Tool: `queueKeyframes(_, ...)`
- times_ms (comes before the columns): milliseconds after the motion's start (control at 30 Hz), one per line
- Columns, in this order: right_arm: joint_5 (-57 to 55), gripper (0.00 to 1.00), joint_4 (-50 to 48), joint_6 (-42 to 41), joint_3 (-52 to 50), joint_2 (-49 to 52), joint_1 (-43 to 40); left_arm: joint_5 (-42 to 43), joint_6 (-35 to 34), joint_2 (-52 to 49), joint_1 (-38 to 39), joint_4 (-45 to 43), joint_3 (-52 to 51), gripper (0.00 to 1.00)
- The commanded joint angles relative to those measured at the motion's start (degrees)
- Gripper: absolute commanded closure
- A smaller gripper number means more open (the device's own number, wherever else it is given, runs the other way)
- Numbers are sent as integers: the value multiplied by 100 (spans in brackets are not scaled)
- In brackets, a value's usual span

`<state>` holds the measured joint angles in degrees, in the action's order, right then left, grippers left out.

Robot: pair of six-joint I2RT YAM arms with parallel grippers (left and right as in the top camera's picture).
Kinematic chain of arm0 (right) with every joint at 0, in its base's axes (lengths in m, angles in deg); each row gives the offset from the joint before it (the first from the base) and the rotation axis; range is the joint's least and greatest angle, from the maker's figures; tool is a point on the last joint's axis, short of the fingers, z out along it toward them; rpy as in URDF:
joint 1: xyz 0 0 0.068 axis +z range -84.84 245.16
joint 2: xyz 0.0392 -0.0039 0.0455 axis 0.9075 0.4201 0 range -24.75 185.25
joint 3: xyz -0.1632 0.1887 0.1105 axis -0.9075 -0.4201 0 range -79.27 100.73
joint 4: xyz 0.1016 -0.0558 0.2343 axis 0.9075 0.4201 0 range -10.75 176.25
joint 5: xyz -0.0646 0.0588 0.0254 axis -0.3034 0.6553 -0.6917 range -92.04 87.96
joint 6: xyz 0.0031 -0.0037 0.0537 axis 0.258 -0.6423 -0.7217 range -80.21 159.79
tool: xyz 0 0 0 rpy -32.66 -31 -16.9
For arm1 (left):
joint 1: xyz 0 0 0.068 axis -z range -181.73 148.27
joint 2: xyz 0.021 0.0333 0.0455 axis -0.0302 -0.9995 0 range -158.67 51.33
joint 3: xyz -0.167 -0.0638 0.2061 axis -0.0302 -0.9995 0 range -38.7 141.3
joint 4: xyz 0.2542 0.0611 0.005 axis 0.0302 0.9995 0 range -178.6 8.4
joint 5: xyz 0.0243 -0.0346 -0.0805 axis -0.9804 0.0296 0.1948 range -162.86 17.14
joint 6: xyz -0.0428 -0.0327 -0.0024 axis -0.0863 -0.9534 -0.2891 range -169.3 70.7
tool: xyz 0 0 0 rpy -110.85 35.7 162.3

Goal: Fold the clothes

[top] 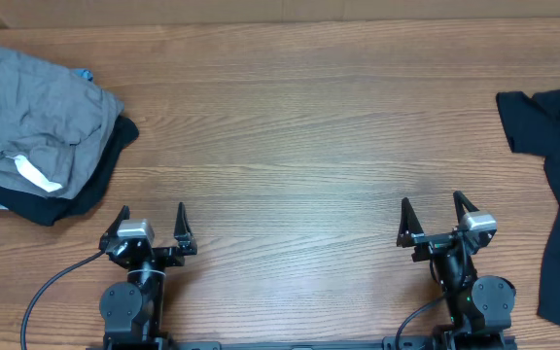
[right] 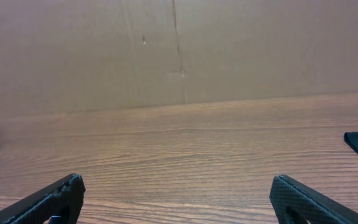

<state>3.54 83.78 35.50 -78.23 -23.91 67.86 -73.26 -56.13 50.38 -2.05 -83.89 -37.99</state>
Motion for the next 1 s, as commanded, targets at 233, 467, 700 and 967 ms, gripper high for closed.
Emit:
queueKeyframes(233,-42,0,-26,-26,-59,-57,-20,44,129,68,35,-26,-39,0)
queueKeyframes(467,-203,0,-122,-24,-57,-57,-20,44,129,68,35,-26,-39,0)
queueKeyframes(700,87,0,-358,-870,-17,-57,-20,44,129,68,35,-26,-39,0)
queueKeyframes(967,-153,0,457,-1547,1742,227,-20,44,129,68,35,-26,-39,0)
